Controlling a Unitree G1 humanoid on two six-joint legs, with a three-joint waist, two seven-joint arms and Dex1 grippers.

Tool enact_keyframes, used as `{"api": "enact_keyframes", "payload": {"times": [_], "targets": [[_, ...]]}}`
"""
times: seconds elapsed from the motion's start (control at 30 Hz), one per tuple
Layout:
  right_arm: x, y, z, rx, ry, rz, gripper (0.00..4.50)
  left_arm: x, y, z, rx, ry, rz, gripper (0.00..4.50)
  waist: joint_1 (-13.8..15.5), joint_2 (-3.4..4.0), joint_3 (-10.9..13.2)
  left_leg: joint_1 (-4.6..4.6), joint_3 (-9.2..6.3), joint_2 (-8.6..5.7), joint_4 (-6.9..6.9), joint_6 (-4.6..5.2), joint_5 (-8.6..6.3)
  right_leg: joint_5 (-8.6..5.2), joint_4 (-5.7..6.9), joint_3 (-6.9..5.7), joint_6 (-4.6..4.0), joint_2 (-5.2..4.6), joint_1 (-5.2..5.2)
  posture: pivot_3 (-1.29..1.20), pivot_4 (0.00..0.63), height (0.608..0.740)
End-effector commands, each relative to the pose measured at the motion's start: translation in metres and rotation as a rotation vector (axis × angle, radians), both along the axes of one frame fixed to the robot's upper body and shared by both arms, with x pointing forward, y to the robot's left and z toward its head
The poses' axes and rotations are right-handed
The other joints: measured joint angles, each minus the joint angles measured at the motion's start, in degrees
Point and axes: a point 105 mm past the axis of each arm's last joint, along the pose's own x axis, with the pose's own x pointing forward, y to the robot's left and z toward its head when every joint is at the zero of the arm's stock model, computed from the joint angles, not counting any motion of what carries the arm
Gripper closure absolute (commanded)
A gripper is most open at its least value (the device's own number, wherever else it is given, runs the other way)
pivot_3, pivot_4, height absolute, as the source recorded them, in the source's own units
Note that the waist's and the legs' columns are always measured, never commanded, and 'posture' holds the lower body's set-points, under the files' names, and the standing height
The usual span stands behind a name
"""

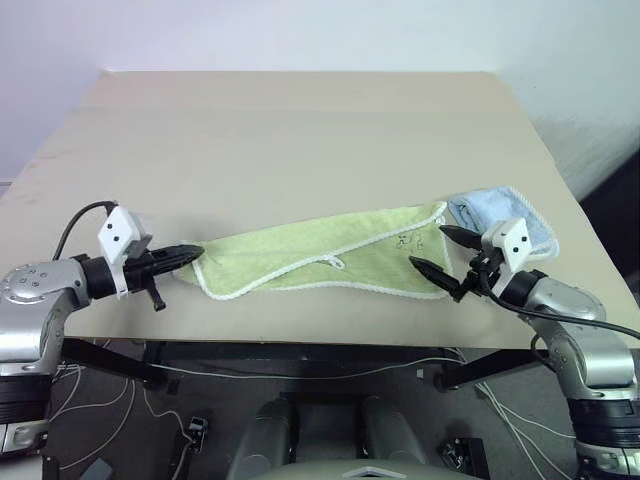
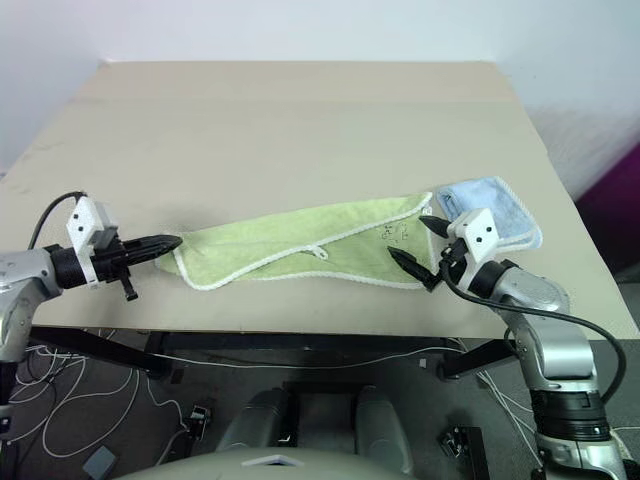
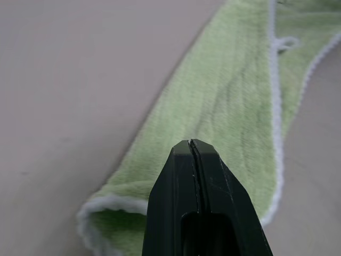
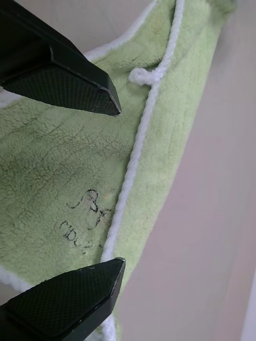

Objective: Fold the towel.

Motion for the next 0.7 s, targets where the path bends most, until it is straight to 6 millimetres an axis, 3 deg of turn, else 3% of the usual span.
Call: {"api": "enact_keyframes", "payload": {"times": [0.03, 0.3, 0.43, 0.63, 0.7], "targets": [[0.004, -0.003, 0.006, 0.007, -0.05, -0.028, 0.02, 0.002, -0.006, 0.008, 0.002, -0.033, -0.043, 4.5, 0.02, -0.01, 0.0, 0.0, 0.0, 0.0, 0.0, 0.0, 0.0, 0.0, 0.0, 0.0, 0.0, 0.0, 0.01, 0.0, 0.15, 0.74], [0.005, -0.008, 0.004, 0.01, -0.064, -0.075, 0.02, -0.017, -0.015, 0.012, 0.11, -0.011, -0.307, 4.5, -0.01, 0.0, 0.0, 0.0, 0.0, 0.0, 0.0, 0.0, 0.0, 0.0, 0.0, 0.0, 0.0, 0.01, -0.01, 0.0, 0.15, 0.74], [0.0, 0.002, 0.0, 0.028, -0.056, -0.063, 0.0, -0.027, -0.008, 0.001, 0.267, 0.04, -0.47, 3.27, 0.0, 0.02, 0.01, 0.0, 0.03, 0.0, 0.0, 0.0, 0.0, 0.0, -0.01, -0.01, 0.0, 0.0, 0.0, 0.0, 0.15, 0.74], [0.001, 0.003, -0.002, 0.035, -0.06, -0.076, 0.0, -0.016, -0.001, -0.017, 0.485, 0.03, -0.589, 1.3, 0.01, 0.03, 0.02, 0.0, 0.04, -0.01, 0.01, 0.01, 0.0, 0.0, 0.0, -0.04, -0.01, 0.02, 0.0, 0.0, 0.15, 0.74], [0.0, 0.002, -0.003, 0.036, -0.062, -0.082, 0.0, -0.011, -0.002, -0.02, 0.513, 0.026, -0.612, 1.3, -0.01, 0.03, 0.02, -0.01, 0.05, -0.01, 0.01, 0.01, 0.0, 0.0, 0.0, -0.05, 0.0, 0.03, 0.0, 0.0, 0.15, 0.74]]}}
